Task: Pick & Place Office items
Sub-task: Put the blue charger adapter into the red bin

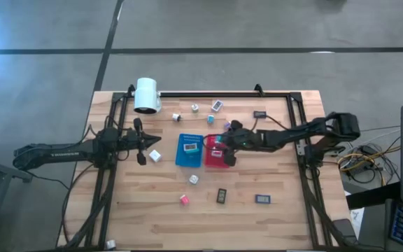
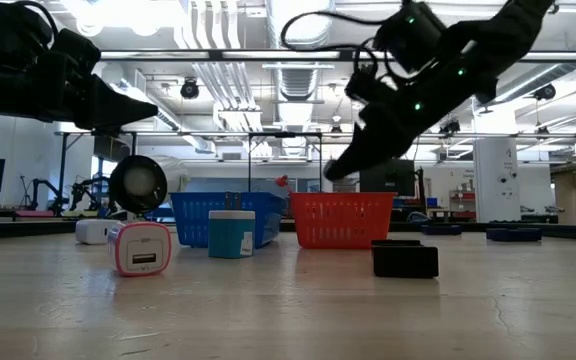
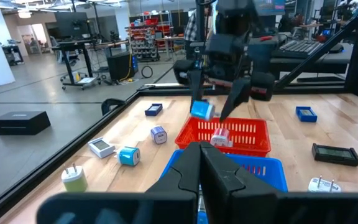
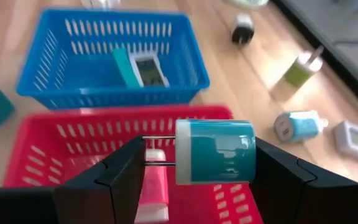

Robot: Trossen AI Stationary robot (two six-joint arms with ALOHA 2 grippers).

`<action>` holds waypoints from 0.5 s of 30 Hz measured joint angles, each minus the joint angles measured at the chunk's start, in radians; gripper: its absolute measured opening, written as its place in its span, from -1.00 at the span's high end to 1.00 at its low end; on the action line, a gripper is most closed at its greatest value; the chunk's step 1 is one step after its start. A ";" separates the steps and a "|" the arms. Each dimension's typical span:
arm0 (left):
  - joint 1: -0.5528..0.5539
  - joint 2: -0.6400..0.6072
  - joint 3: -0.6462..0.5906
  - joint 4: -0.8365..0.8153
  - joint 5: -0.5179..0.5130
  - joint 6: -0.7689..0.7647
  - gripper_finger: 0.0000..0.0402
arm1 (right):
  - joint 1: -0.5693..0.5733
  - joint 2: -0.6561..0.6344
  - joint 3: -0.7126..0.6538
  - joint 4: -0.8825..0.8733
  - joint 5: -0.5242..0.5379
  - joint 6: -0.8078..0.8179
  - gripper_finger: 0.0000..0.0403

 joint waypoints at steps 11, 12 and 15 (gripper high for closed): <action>0.000 0.000 0.000 0.000 0.001 -0.005 0.94 | -0.020 0.062 0.030 -0.013 -0.033 0.015 -0.13; 0.000 0.000 0.000 0.000 0.002 -0.006 0.94 | -0.023 0.062 0.030 -0.013 -0.039 0.022 -0.13; 0.000 0.000 0.000 -0.001 0.002 -0.007 0.94 | -0.028 0.060 0.030 -0.013 -0.056 0.028 -0.14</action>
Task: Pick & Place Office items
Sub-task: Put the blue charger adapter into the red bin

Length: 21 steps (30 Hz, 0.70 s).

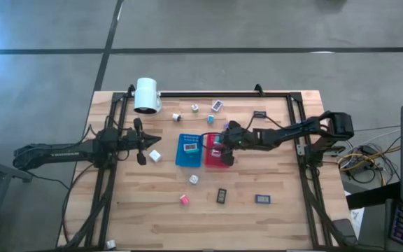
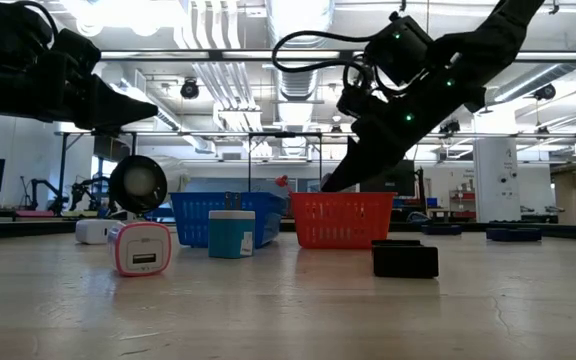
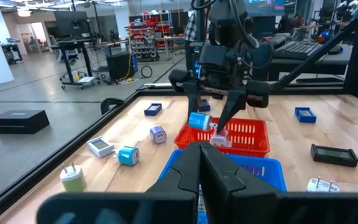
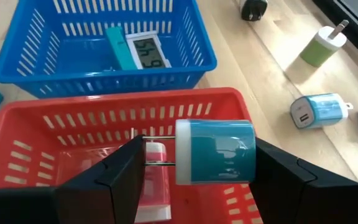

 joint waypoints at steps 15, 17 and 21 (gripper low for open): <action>0.000 0.000 0.000 0.000 0.000 0.000 0.94 | -0.014 -0.001 -0.001 -0.022 -0.086 0.038 -0.19; 0.000 0.000 0.000 0.000 0.000 0.000 0.94 | -0.015 -0.001 0.000 -0.022 -0.086 0.041 -0.22; 0.000 0.000 0.000 0.000 0.000 0.000 0.94 | -0.021 -0.001 0.000 -0.022 -0.101 0.089 -0.24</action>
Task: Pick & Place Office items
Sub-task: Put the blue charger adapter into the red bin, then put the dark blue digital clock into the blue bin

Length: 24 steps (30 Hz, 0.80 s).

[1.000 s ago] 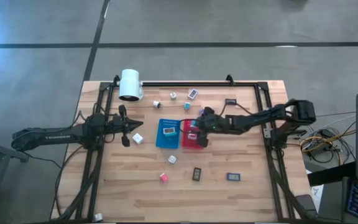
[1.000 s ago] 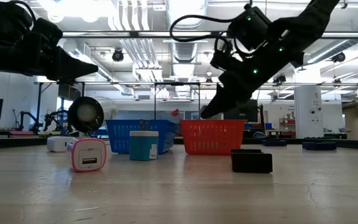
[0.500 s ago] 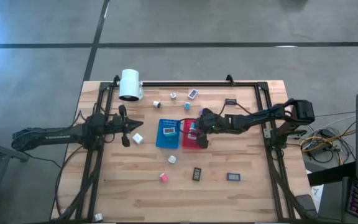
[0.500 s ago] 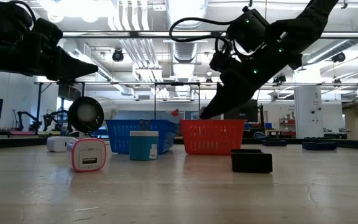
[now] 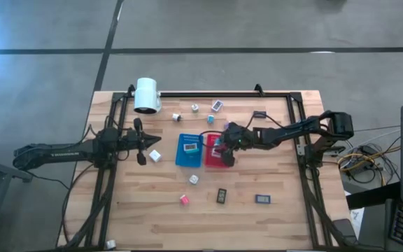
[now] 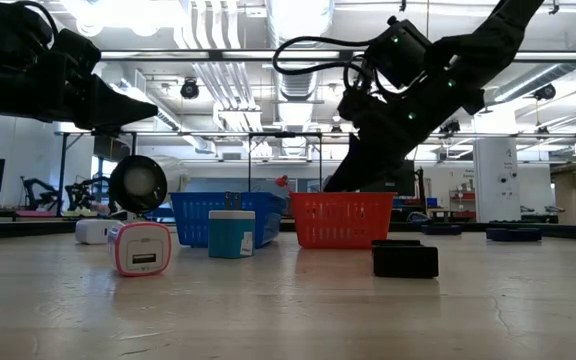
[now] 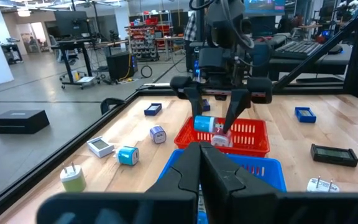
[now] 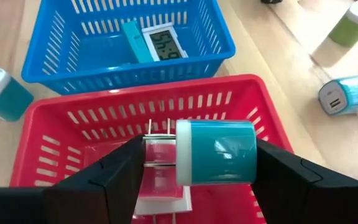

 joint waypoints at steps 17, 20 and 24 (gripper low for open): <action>0.000 0.000 0.000 0.000 0.000 0.000 0.94 | -0.032 0.002 0.000 -0.008 -0.123 0.079 -0.36; 0.000 0.000 0.000 0.000 0.000 0.000 0.94 | -0.032 0.002 0.000 -0.008 -0.123 0.078 -0.42; 0.000 0.000 0.000 0.000 0.000 0.000 0.94 | -0.032 0.002 0.000 -0.006 -0.106 0.065 -0.47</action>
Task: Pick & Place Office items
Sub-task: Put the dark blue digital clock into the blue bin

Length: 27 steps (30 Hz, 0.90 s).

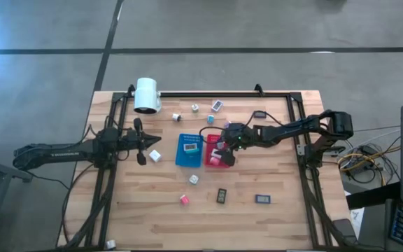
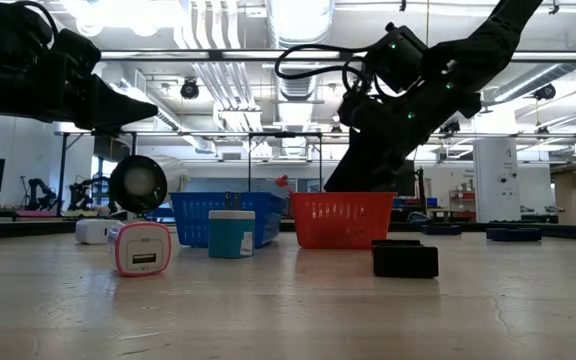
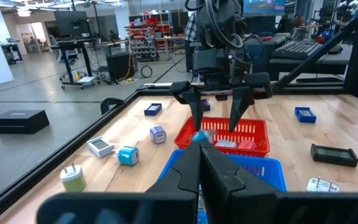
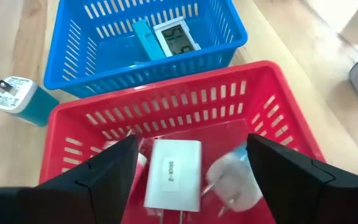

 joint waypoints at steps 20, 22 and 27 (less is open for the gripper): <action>0.000 -0.001 0.000 0.012 0.016 -0.002 0.94 | 0.052 -0.286 -0.193 0.382 -0.158 -0.121 0.12; 0.000 -0.001 0.000 0.012 0.016 0.010 0.94 | 0.053 -0.320 -0.232 0.441 -0.192 -0.120 0.24; 0.000 -0.001 0.000 0.012 0.016 0.015 0.94 | 0.051 -0.432 -0.331 0.562 -0.190 -0.118 0.53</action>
